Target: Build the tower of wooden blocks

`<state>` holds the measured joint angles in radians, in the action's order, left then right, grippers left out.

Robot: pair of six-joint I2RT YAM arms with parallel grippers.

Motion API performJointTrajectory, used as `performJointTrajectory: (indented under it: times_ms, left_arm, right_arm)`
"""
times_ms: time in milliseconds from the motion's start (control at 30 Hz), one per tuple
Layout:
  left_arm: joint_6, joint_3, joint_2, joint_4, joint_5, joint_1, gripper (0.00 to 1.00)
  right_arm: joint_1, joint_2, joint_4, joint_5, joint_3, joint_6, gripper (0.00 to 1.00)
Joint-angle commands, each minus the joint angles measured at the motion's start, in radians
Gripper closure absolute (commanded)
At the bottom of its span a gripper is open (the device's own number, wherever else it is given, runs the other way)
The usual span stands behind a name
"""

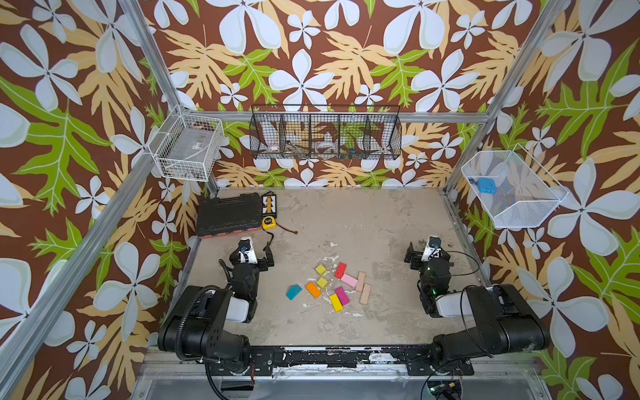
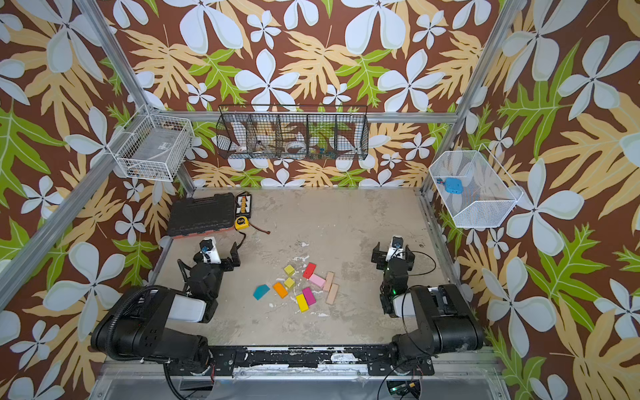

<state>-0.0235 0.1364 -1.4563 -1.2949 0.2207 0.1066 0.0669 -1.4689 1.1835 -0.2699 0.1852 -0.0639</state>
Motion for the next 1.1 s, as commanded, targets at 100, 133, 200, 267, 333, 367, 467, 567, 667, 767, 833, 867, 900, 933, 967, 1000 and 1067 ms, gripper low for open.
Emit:
performJointTrajectory:
  times_ms: [100,133,200,267,333,367,467,567,667,767,833,867,900,933,967,1000,1067]
  left_arm:
    - [0.002,-0.001,-0.001,-0.044,0.009,-0.001,0.0]
    - [0.002,0.0,-0.001,-0.044,0.009,-0.002,0.0]
    - [0.002,0.0,-0.001,-0.044,0.009,-0.001,0.0]
    - [0.002,-0.001,-0.001,-0.044,0.009,-0.001,0.0]
    - [0.002,0.0,-0.001,-0.044,0.008,-0.002,0.0]
    - [0.002,0.001,-0.001,-0.042,0.008,-0.001,0.0]
    - [0.0,0.003,-0.002,-0.038,0.004,-0.002,0.0]
    - [0.0,0.002,-0.001,-0.038,0.003,-0.001,0.0]
    - [0.0,0.002,-0.001,-0.037,0.004,-0.001,0.0]
    - [0.0,0.002,-0.001,-0.038,0.003,-0.002,0.0]
    - [0.0,0.002,-0.001,-0.037,0.004,-0.001,0.0]
    - [0.0,0.002,-0.001,-0.038,0.003,-0.001,0.0]
    - [0.0,0.002,-0.001,-0.038,0.004,-0.003,0.0]
    - [0.0,0.001,0.0,-0.04,0.005,-0.001,0.0]
    - [0.0,-0.006,0.002,-0.051,0.012,-0.002,0.0]
    - [0.001,-0.01,0.007,-0.057,0.018,-0.001,0.0]
    - [-0.013,-0.007,0.077,0.001,0.053,-0.001,0.0]
  right_arm:
    - [0.002,0.002,0.03,-0.017,0.0,-0.008,0.0]
    - [0.002,0.002,0.03,-0.017,0.0,-0.007,0.0]
    - [0.001,0.002,0.03,-0.017,0.0,-0.007,0.0]
    - [0.001,0.002,0.03,-0.017,0.0,-0.007,0.0]
    - [0.002,0.002,0.03,-0.018,-0.002,-0.007,0.0]
    - [0.001,0.002,0.033,-0.018,-0.001,-0.007,0.0]
    - [0.001,0.002,0.032,-0.018,-0.001,-0.008,0.0]
    - [0.001,0.001,0.03,-0.017,0.0,-0.008,0.0]
    - [0.001,0.002,0.032,-0.017,0.0,-0.007,0.0]
    - [0.001,0.002,0.03,-0.017,0.0,-0.009,0.0]
    - [0.001,0.002,0.03,-0.017,0.0,-0.009,0.0]
    - [0.001,0.002,0.032,-0.017,0.0,-0.01,0.0]
    - [0.001,0.002,0.033,-0.018,-0.001,-0.007,0.0]
    - [0.001,0.002,0.032,-0.017,-0.001,-0.008,0.0]
    - [0.001,0.004,0.034,-0.017,-0.003,-0.008,0.0]
    - [0.002,0.007,0.04,-0.018,-0.006,-0.006,0.0]
    - [0.012,0.063,-0.051,-0.044,0.027,0.003,0.0]
